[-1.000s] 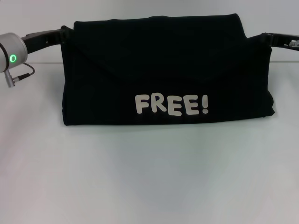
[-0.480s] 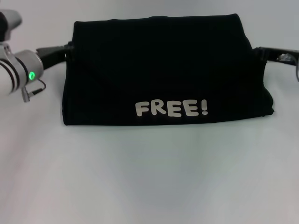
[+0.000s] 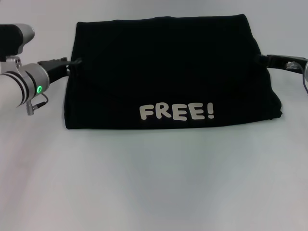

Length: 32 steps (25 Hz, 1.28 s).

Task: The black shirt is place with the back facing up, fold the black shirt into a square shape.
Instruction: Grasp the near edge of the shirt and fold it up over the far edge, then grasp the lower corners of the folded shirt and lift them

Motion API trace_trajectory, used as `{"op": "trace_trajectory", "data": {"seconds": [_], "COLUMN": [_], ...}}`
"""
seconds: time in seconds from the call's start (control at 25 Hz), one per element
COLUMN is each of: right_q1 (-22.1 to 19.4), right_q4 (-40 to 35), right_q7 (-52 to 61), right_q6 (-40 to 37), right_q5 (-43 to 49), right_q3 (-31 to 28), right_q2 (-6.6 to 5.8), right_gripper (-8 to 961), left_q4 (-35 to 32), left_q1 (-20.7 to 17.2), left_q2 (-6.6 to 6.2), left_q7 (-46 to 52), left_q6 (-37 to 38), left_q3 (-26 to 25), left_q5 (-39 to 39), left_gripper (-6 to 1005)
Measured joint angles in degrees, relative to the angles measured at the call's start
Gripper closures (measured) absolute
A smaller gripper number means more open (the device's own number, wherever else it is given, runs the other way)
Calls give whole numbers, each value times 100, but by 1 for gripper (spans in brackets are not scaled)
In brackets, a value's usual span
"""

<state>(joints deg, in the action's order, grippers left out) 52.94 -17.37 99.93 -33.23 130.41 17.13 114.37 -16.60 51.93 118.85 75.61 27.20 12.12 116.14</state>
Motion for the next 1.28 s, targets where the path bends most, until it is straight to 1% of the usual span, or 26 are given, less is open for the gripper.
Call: {"op": "trace_trajectory", "data": {"seconds": [0.16, 0.28, 0.4, 0.44, 0.52, 0.6, 0.68, 0.8, 0.88, 0.96, 1.08, 1.28], "right_q1": [-7, -22, -110, -169, -333, -530, -723, -1035, -1197, -1337, -1469, -1523], "right_q4": [-26, -98, -224, -271, -388, -553, -699, -880, -952, -997, -1008, -984], "right_q7": [0, 0, 10, 11, 2, -5, -5, -7, -25, -69, -115, -137], "right_q6": [88, -13, -400, -564, -1024, -1569, -2075, -2811, -3196, -3475, -3665, -3688], "right_q5": [-2, -15, -131, -226, -452, -642, -761, -847, -865, -874, -876, -878], "right_q3": [-4, -21, -43, -42, -22, -18, -18, -15, -10, -6, -6, -8], "right_q2": [6, 6, -7, -19, -41, -59, -64, -80, -88, -94, -96, -98], "right_gripper": [508, 455, 403, 404, 406, 408, 408, 408, 409, 409, 409, 410], "left_q4": [17, -15, -75, -191, -398, -813, -1151, -1596, -1789, -1994, -2157, -2195], "left_q1": [6, -11, -77, -191, -341, -626, -863, -1247, -1423, -1625, -1829, -1998], "left_q2": [-9, -25, -52, -62, -57, 3, 57, 110, 146, 203, 238, 282], "left_q7": [33, 111, 463, 884, 1304, 1801, 1989, 2075, 2094, 2157, 2220, 2220], "left_q6": [-176, -140, 75, 376, 742, 1465, 2134, 3224, 3593, 3842, 4009, 3875], "left_q3": [147, 157, 254, 471, 775, 1157, 1340, 1454, 1458, 1475, 1490, 1442], "left_q5": [-17, -17, 72, 158, 220, 246, 247, 224, 224, 251, 355, 551], "left_gripper": [667, 430, 417, 412, 408, 408, 408, 408, 407, 407, 407, 399]}}
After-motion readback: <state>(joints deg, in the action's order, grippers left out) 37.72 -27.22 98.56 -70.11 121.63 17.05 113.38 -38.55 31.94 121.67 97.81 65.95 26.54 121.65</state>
